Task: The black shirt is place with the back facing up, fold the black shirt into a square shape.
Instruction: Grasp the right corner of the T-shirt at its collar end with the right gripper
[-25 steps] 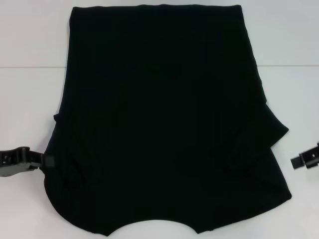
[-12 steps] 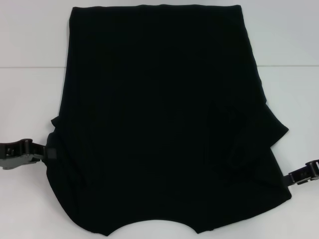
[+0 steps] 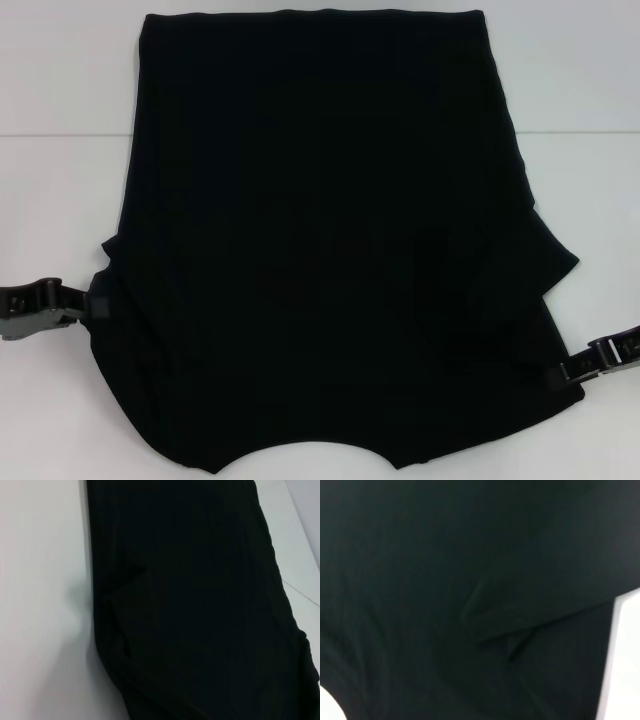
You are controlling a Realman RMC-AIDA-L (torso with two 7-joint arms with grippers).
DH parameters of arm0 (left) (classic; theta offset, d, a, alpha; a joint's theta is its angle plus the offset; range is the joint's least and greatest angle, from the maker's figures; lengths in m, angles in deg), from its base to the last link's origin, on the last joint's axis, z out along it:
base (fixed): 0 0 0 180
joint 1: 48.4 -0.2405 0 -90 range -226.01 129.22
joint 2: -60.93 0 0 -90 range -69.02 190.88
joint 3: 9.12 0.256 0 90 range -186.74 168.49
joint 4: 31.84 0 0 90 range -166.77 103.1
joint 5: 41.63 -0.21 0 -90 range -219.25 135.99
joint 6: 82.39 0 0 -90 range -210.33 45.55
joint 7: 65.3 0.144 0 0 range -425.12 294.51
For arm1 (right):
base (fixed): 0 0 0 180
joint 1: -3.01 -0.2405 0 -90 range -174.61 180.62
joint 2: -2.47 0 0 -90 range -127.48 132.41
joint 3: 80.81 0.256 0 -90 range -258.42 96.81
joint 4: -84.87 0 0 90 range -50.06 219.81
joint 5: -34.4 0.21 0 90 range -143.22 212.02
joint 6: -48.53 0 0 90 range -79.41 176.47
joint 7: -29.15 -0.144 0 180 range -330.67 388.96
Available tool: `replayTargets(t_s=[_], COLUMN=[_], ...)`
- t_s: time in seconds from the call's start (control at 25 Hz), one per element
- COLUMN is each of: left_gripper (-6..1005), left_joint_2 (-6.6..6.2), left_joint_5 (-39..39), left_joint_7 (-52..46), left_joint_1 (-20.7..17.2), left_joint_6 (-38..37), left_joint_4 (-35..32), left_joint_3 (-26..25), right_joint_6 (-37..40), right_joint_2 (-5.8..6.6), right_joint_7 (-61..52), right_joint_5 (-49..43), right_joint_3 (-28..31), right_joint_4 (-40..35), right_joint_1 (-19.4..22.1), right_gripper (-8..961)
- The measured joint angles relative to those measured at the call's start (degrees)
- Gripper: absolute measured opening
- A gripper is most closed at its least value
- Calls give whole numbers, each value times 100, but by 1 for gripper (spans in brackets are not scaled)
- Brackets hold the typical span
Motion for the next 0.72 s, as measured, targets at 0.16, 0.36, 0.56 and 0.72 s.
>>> replayTargets(t_s=[0.16, 0.36, 0.56, 0.72], left_gripper=[60, 65, 70, 74], left_joint_2=[0, 0, 0, 0], left_joint_5=[0, 0, 9, 42], left_joint_7=[0, -1, -1, 0], left_joint_1=[0, 2, -2, -6], left_joint_6=[34, 56, 65, 70], left_joint_4=[0, 4, 25, 47], left_joint_3=[0, 0, 0, 0], right_joint_6=[10, 18, 90, 164], right_joint_2=[-79, -184, -222, -176], right_joint_7=[-4, -3, -5, 9], right_joint_5=[0, 1, 273, 330], right_joint_3=[-12, -56, -23, -66], right_joint_4=[3, 8, -28, 61], right_joint_1=[-35, -103, -121, -123], right_gripper=[463, 459, 456, 453])
